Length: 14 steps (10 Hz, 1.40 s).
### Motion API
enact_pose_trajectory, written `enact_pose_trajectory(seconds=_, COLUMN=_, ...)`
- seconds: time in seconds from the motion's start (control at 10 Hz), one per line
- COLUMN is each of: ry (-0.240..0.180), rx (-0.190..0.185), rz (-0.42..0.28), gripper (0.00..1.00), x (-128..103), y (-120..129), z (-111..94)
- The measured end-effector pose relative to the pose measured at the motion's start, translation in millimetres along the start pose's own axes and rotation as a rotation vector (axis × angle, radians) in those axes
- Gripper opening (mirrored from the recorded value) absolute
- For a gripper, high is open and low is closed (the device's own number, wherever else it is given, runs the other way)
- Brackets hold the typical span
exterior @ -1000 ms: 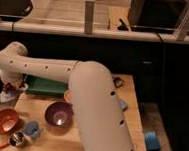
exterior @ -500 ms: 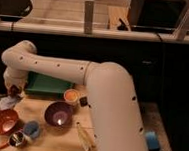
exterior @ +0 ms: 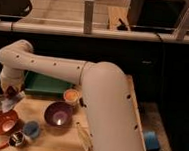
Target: Place grapes in red bowl
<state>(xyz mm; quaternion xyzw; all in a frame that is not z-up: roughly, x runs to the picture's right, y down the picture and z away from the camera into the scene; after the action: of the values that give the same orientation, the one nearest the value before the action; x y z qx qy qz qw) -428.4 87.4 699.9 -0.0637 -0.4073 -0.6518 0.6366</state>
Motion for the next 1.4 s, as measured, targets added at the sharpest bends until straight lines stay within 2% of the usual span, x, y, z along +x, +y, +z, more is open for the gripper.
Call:
enact_pose_trajectory(seconds=0.2, ry=-0.004, rx=-0.027, rz=-0.016, gripper=0.00, x=-11, y=-22, z=12)
enact_pose_trajectory(seconds=0.4, ry=-0.006, rx=-0.048, rz=-0.021, gripper=0.00, x=-22, y=-28, z=17)
enact_pose_trajectory(seconds=0.6, ry=-0.010, rx=-0.073, rz=-0.006, gripper=0.00, x=-33, y=-25, z=24)
enact_pose_trajectory(seconds=0.9, ry=-0.031, rx=-0.077, rz=-0.011, gripper=0.02, x=-51, y=-25, z=33)
enact_pose_trajectory(seconds=1.1, ry=-0.041, rx=-0.074, rz=-0.045, gripper=0.20, x=-58, y=-25, z=41)
enact_pose_trajectory(seconds=1.4, ry=-0.043, rx=-0.077, rz=-0.042, gripper=0.52, x=-55, y=-14, z=64)
